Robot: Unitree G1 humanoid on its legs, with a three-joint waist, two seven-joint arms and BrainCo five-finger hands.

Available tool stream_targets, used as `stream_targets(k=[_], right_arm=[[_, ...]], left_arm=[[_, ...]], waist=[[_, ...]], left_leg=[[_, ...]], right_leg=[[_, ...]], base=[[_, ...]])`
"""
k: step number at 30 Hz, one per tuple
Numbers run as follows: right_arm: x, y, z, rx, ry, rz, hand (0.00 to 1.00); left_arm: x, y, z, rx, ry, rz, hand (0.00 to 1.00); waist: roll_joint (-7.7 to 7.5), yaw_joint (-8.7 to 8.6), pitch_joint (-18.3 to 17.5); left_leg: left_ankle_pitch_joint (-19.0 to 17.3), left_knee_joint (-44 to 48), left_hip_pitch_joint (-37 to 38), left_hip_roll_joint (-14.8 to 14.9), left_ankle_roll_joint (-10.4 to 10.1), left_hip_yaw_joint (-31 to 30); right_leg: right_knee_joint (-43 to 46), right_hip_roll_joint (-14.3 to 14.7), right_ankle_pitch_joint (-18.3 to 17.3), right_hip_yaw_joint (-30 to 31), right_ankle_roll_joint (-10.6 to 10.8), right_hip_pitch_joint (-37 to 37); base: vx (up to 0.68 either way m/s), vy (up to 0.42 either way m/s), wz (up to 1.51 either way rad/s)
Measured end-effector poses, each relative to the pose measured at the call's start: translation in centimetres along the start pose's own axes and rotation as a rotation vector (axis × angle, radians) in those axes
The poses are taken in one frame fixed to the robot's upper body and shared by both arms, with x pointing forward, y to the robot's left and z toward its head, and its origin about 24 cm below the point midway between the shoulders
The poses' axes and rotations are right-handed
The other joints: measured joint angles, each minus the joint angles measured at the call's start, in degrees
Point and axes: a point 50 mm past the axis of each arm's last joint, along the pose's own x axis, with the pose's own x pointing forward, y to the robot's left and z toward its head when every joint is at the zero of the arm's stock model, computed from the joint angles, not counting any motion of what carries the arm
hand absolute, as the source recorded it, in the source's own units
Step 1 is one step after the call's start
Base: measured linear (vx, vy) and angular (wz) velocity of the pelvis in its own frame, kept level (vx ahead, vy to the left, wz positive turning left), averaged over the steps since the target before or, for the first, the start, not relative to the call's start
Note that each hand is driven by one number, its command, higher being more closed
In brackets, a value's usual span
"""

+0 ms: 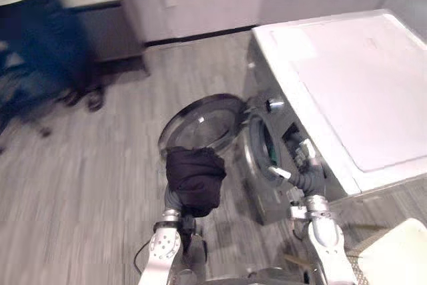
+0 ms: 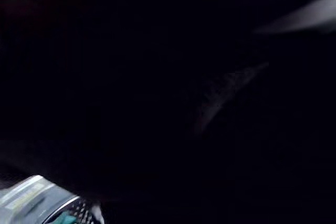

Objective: Pick up the laundry basket with both hands and put the clothes into the washing machine.

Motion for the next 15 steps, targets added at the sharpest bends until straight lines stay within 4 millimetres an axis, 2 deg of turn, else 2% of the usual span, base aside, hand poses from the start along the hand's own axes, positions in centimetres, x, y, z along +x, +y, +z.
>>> stream_targets(k=[1, 2, 3, 4, 5, 6, 7, 9, 10, 11, 13, 14, 15], right_arm=[[-0.2, 0.4, -0.6, 0.014, 0.027, -0.001, 0.00], [0.0, 0.6, -1.0, 0.008, 0.044, 0.002, 0.00], [0.1, 0.8, -1.2, -0.004, 0.050, 0.012, 0.00], [0.2, 1.3, -1.6, -0.014, 0.064, 0.034, 0.00], [0.2, 1.9, -1.9, -0.007, 0.075, 0.054, 0.00], [0.2, 2.1, -1.9, -0.003, 0.076, 0.062, 0.00], [0.2, 2.5, -1.8, -0.001, 0.069, 0.080, 0.00], [-0.1, 2.8, -1.2, 0.005, 0.049, 0.096, 0.00], [-0.4, 2.7, -0.9, 0.005, 0.037, 0.109, 0.00], [-0.5, 2.9, -0.8, 0.011, 0.037, 0.117, 0.00], [-1.1, 3.9, -0.2, 0.036, 0.021, 0.155, 0.00], [-1.3, 4.1, 0.1, 0.045, 0.013, 0.159, 0.00], [-1.7, 4.3, 0.9, 0.065, -0.015, 0.162, 0.00]], left_arm=[[0.0, 0.4, -0.1, 0.013, 0.002, 0.008, 1.00], [0.0, 0.9, -0.4, 0.025, 0.018, 0.023, 1.00], [0.0, 1.2, -0.6, 0.031, 0.027, 0.033, 1.00], [0.0, 1.9, -1.0, 0.046, 0.044, 0.061, 1.00], [0.0, 2.6, -1.4, 0.064, 0.057, 0.097, 1.00], [0.1, 3.0, -1.4, 0.070, 0.061, 0.114, 1.00], [0.1, 3.6, -1.5, 0.076, 0.064, 0.139, 1.00], [0.3, 3.8, -2.0, 0.089, 0.086, 0.153, 1.00], [0.5, 3.6, -2.8, 0.087, 0.119, 0.150, 1.00], [0.3, 3.5, -3.3, 0.082, 0.142, 0.154, 1.00], [-1.0, 3.4, -5.1, 0.071, 0.232, 0.170, 1.00], [-1.4, 3.4, -5.6, 0.071, 0.257, 0.172, 1.00], [-2.0, 3.2, -6.3, 0.061, 0.294, 0.179, 1.00]], waist=[[-1.34, -0.06, -0.03], [-1.60, -0.52, -0.20], [-1.57, -0.63, -0.18], [-1.17, -0.59, -0.01], [-0.73, -0.50, -0.20], [-0.65, -0.46, -0.25], [-1.18, -0.51, -0.57], [-1.55, -1.30, -0.55], [0.13, -1.37, -0.18], [0.57, -1.15, -0.22], [1.40, -0.93, 0.10], [1.67, -0.82, 0.02], [1.70, -0.80, 0.00]], left_leg=[[-1.32, -0.36, 2.30, 0.06, 1.40, 4.40], [-2.01, -1.33, 4.91, 0.22, 2.56, 8.09], [-2.14, -2.25, 6.45, 0.36, 2.77, 9.79], [-2.28, -4.82, 9.92, 1.04, 3.02, 13.05], [-2.28, -7.10, 12.32, 1.86, 3.02, 15.55], [-2.28, -7.90, 12.95, 2.16, 3.02, 16.63], [-2.29, -8.60, 13.44, 2.04, 2.99, 18.12], [-3.76, -6.67, 13.05, 1.59, 2.56, 18.79], [-6.04, -3.59, 13.01, 3.15, 1.72, 19.19], [-6.30, -2.13, 13.06, 3.96, 1.40, 19.78], [-6.20, 8.50, 11.57, 7.88, 1.48, 19.82], [-6.02, 10.73, 11.29, 8.44, 1.80, 18.89], [-4.49, 14.18, 10.36, 8.41, 3.65, 16.10]], right_leg=[[5.39, -2.61, 0.52, -2.22, 2.80, -3.52], [8.39, -5.50, 0.70, -7.75, 2.98, -5.69], [9.10, -6.95, 0.58, -11.11, 2.67, -6.30], [8.90, -9.03, 0.13, -19.25, 1.55, -6.62], [6.95, -9.70, 0.22, -27.04, -0.06, -6.53], [5.46, -9.64, 0.78, -30.31, -1.19, -6.55], [2.15, -9.10, 2.11, -34.27, -3.36, -6.54], [-2.96, -7.20, 5.29, -33.95, -4.87, -6.43], [-3.10, -5.84, 5.28, -32.82, -4.31, -5.90], [-3.35, -5.19, 5.05, -31.71, -4.37, -5.62], [-4.16, -2.62, 5.09, -27.63, -4.76, -4.13], [-4.20, -1.96, 5.24, -26.41, -5.00, -3.86], [-4.78, -1.04, 5.54, -23.30, -5.31, -3.57]], base=[[0.26, 0.340, -1.53], [0.22, 0.321, -1.53], [0.17, 0.281, -1.43], [0.14, 0.222, -1.35], [0.12, 0.187, -1.27], [0.09, 0.131, -0.97], [0.11, 0.058, -0.55], [0.10, -0.005, -0.25], [0.05, -0.015, -0.25], [0.07, -0.003, -0.56], [0.07, -0.020, -0.92], [0.08, 0.002, -1.16], [0.08, 0.048, -1.28]])
